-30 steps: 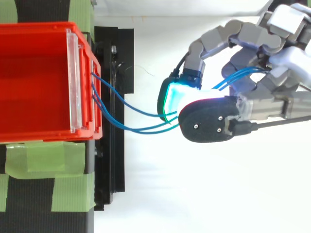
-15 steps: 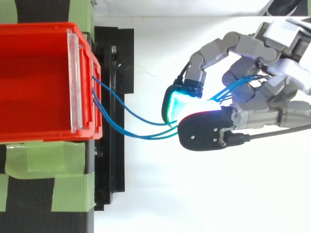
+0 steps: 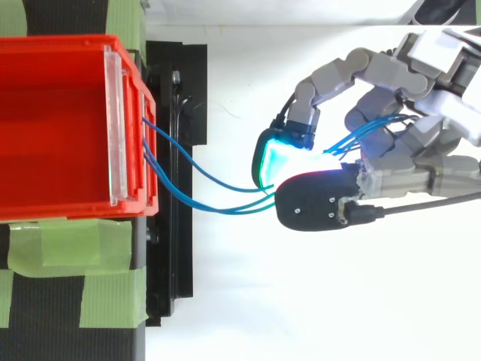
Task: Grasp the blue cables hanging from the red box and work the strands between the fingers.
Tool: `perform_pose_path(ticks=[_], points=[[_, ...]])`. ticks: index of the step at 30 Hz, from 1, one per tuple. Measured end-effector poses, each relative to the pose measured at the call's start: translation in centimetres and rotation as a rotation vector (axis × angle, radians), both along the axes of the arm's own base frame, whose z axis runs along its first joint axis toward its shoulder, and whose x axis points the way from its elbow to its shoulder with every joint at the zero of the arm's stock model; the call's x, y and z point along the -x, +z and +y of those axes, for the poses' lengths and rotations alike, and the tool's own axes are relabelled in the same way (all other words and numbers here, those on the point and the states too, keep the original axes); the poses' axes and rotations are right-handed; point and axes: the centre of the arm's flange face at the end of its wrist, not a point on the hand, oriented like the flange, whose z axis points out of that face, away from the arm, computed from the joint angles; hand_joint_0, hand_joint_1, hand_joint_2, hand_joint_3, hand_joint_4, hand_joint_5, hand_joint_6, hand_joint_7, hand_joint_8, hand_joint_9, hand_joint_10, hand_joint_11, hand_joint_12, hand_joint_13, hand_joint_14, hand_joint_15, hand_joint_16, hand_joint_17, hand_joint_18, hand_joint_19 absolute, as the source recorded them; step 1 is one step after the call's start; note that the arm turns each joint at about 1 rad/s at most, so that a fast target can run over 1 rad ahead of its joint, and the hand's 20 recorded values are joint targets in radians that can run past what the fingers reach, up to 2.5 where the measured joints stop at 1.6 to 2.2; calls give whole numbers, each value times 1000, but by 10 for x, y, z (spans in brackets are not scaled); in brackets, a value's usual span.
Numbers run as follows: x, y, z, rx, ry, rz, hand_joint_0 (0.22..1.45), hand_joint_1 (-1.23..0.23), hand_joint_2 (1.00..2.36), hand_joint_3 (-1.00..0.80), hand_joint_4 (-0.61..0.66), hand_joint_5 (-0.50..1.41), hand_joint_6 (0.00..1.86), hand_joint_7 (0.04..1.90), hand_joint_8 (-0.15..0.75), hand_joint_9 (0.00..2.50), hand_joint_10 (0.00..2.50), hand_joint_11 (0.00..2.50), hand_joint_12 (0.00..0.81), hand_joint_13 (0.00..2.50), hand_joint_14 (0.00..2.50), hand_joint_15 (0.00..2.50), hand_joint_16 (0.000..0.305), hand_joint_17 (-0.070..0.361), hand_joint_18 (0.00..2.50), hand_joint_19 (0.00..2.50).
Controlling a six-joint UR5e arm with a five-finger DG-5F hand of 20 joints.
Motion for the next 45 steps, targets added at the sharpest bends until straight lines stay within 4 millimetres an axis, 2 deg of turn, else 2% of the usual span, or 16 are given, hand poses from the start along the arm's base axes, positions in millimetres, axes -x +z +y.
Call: perform_pose_path(ticks=[7,11,19,24,27,29,31,33,34,35,36,38,39,42,43,45], points=[[1,0,0,3,-1,6,1117,-778,1000,78,45,160,1252,831,492,1274,2500,2461,646,1785,2500,1407,248,186,2421,512],[1,0,0,3,-1,6,1098,-771,1005,45,145,150,1245,824,492,1274,2500,2461,646,1785,2500,1407,248,186,2421,512],[1,0,0,3,-1,6,1136,-744,1007,8,149,123,1272,820,492,1274,2500,2461,646,1785,2500,1407,248,186,2421,512],[0,0,0,2,4,5,997,-759,1000,21,252,96,1280,749,492,1274,2500,2461,646,1785,2500,1407,248,186,2421,512],[0,0,1,2,5,6,880,-731,1009,-168,253,80,1285,743,492,1274,2500,2461,646,1785,2500,1407,248,186,2421,512],[0,0,0,3,5,7,958,-719,1002,-104,195,64,1320,733,492,1274,2500,2461,646,1785,2500,1407,248,186,2421,512],[1,-1,0,3,5,9,1038,-682,1108,18,177,47,1326,751,492,1274,2500,2461,646,1785,2500,1407,248,186,2421,512],[1,-1,0,4,5,11,1069,-664,1100,50,186,44,1326,734,492,1274,2500,2461,646,1785,2500,1407,248,186,2421,512],[1,-1,0,5,5,12,1108,-661,1002,19,181,45,1249,754,492,1274,2500,2461,646,1785,2500,1407,248,186,2421,512],[1,-1,0,5,5,13,1017,-678,1012,-150,180,53,1057,790,492,1274,2500,2461,646,1785,2500,1407,248,186,2421,512],[1,-1,0,5,5,13,993,-682,1013,-180,187,48,1030,797,492,1274,2500,2461,646,1785,2500,1407,248,186,2421,512],[1,-1,0,5,5,13,920,-668,1014,-583,180,93,650,941,492,1274,2500,2461,646,1785,2500,1407,248,186,2421,512],[1,-1,0,5,5,13,930,-666,1014,-617,179,96,639,943,492,1274,2500,2461,646,1785,2500,1407,248,186,2421,512],[1,-1,0,3,5,10,1082,-704,1017,-374,166,70,712,908,492,1274,2500,2461,646,1785,2500,1407,248,186,2421,512],[1,0,0,3,4,9,1144,-718,1017,-199,141,27,871,841,492,1274,2500,2461,646,1785,2500,1407,248,186,2421,512],[1,0,0,3,4,9,1158,-723,1016,-181,136,4,960,808,492,1274,2500,2461,646,1785,2500,1407,248,186,2421,512]])
